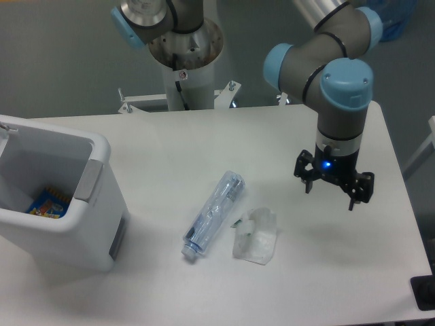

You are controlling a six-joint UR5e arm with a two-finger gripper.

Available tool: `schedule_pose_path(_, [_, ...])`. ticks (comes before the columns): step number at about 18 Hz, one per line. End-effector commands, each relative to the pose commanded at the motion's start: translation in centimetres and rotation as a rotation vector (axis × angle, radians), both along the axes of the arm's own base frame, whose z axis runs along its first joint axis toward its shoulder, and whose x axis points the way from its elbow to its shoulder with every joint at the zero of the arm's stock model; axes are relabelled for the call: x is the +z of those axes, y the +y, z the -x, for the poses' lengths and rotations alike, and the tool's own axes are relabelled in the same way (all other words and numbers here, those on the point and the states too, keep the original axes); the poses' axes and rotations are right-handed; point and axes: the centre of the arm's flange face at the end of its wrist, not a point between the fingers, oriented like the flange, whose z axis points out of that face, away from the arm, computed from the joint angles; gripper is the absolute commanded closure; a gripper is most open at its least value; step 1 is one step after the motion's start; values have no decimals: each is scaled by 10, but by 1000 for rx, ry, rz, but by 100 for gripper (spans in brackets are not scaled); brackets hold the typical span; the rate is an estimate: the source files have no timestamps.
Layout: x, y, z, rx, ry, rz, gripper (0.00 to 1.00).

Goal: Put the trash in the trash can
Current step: 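Move the open gripper toward the crumpled white tissue, then lower the gripper onto the white tissue and close on it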

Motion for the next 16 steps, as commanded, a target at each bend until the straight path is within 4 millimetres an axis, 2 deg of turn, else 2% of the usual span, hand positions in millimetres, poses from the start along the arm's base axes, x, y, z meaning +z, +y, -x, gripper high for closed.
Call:
schedule_pose_path(6, [-19, 24, -38, 104, -16, -63, 0])
schedule_pose_path(11, [-62, 59, -82, 55, -84, -18, 0])
schedule_pose_path(14, [-70, 72, -95, 63, -102, -14, 0])
schedule_pose_path(16, [-91, 84, -102, 71, -128, 8, 0])
